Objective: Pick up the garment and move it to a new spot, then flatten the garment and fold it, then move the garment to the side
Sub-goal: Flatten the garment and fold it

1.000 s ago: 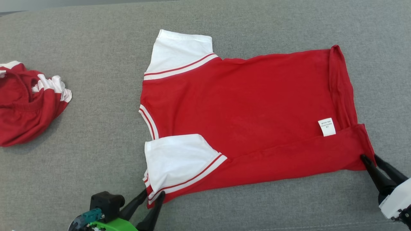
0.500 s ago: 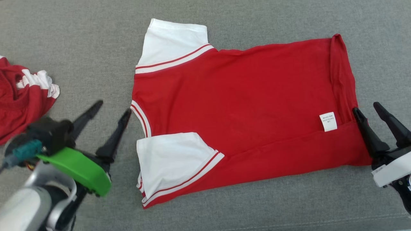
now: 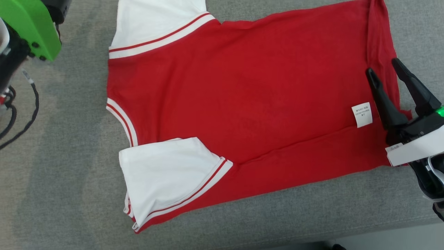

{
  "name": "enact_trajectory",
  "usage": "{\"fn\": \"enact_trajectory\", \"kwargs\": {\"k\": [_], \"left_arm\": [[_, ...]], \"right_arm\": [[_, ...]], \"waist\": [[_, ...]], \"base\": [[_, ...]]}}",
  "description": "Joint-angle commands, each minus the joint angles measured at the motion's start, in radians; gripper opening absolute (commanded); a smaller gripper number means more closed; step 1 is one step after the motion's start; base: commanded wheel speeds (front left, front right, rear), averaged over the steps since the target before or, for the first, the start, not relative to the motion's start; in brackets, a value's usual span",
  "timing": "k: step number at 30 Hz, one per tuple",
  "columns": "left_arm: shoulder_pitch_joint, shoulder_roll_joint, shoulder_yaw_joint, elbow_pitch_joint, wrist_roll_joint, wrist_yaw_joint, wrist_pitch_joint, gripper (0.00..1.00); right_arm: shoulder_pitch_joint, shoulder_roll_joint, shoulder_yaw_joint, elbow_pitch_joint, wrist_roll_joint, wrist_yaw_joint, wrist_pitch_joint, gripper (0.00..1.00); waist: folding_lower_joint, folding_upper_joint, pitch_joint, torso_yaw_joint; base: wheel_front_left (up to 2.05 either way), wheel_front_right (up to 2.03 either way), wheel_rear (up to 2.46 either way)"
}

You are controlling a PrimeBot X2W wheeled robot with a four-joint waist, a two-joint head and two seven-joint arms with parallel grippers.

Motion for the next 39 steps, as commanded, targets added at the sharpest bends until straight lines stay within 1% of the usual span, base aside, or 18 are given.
{"fn": "enact_trajectory", "kwargs": {"k": [1,5,9,14,21,22,23,24,25,26,29,33,35,39], "left_arm": [[-0.047,-0.011,-0.013,0.046,0.014,-0.013,0.022,1.00],[-0.140,-0.028,-0.048,0.159,0.016,-0.038,0.079,1.00],[-0.183,-0.020,-0.075,0.239,0.020,-0.057,0.109,1.00],[-0.212,0.000,-0.109,0.291,0.039,-0.069,0.105,1.00],[-0.219,0.006,-0.150,0.334,0.033,-0.079,0.094,1.00],[-0.222,0.008,-0.162,0.337,0.034,-0.081,0.098,0.95],[-0.221,0.007,-0.170,0.337,0.028,-0.082,0.100,0.78],[-0.218,0.003,-0.179,0.337,0.016,-0.081,0.105,0.48],[-0.218,0.005,-0.189,0.334,0.013,-0.082,0.109,0.31],[-0.217,0.008,-0.202,0.330,0.008,-0.083,0.117,0.00],[-0.212,0.020,-0.232,0.304,-0.018,-0.083,0.116,0.00],[-0.213,0.028,-0.247,0.279,-0.052,-0.083,0.060,0.00],[-0.210,0.030,-0.257,0.271,-0.067,-0.082,0.029,0.00],[-0.202,0.034,-0.281,0.247,-0.098,-0.082,-0.013,0.00]], "right_arm": [[-0.022,0.014,-0.005,-0.007,-0.010,-0.001,-0.003,1.00],[-0.044,0.047,-0.004,-0.021,-0.021,-0.001,-0.003,1.00],[-0.060,0.080,-0.001,-0.029,-0.029,-0.001,-0.003,1.00],[-0.052,0.100,-0.010,-0.023,-0.036,-0.001,-0.003,1.00],[-0.063,0.107,-0.015,-0.016,-0.036,-0.001,-0.003,1.00],[-0.067,0.108,-0.014,-0.015,-0.036,-0.001,-0.003,1.00],[-0.070,0.109,-0.013,-0.014,-0.035,-0.001,-0.003,1.00],[-0.073,0.108,-0.011,-0.012,-0.036,-0.001,-0.003,1.00],[-0.075,0.107,-0.011,-0.010,-0.036,-0.001,-0.003,1.00],[-0.077,0.105,-0.010,-0.008,-0.036,-0.001,-0.003,1.00],[-0.082,0.098,-0.008,-0.001,-0.035,-0.001,-0.003,1.00],[-0.103,0.095,0.002,0.024,-0.016,-0.001,-0.003,1.00],[-0.122,0.095,0.023,0.049,0.014,-0.001,-0.002,1.00],[-0.201,0.076,0.080,0.089,0.086,-0.001,0.075,1.00]], "waist": [[-0.0001,0.0000,0.090,-0.061],[-0.0001,0.0000,0.126,-0.098],[-0.0001,0.0000,0.150,-0.126],[-0.0001,0.0000,0.163,-0.139],[-0.0001,0.0000,0.173,-0.144],[-0.0001,0.0000,0.173,-0.144],[-0.0001,0.0000,0.172,-0.144],[-0.0001,0.0000,0.171,-0.144],[-0.0001,0.0000,0.170,-0.143],[-0.0001,0.0000,0.167,-0.142],[-0.0001,0.0000,0.155,-0.138],[-0.0001,0.0000,0.129,-0.133],[-0.0001,0.0000,0.111,-0.129],[-0.0001,0.0000,0.076,-0.114]], "base": [[0.00,0.00,0.00],[0.00,0.00,0.00],[0.00,0.00,0.00],[0.00,0.00,0.00],[0.00,0.00,0.00],[0.00,0.00,0.00],[0.00,0.00,0.00],[0.00,0.00,0.00],[0.00,0.00,0.00],[0.00,0.00,0.00],[0.00,0.00,0.00],[0.00,0.00,0.00],[0.00,0.00,0.00],[0.00,0.00,0.00]]}}
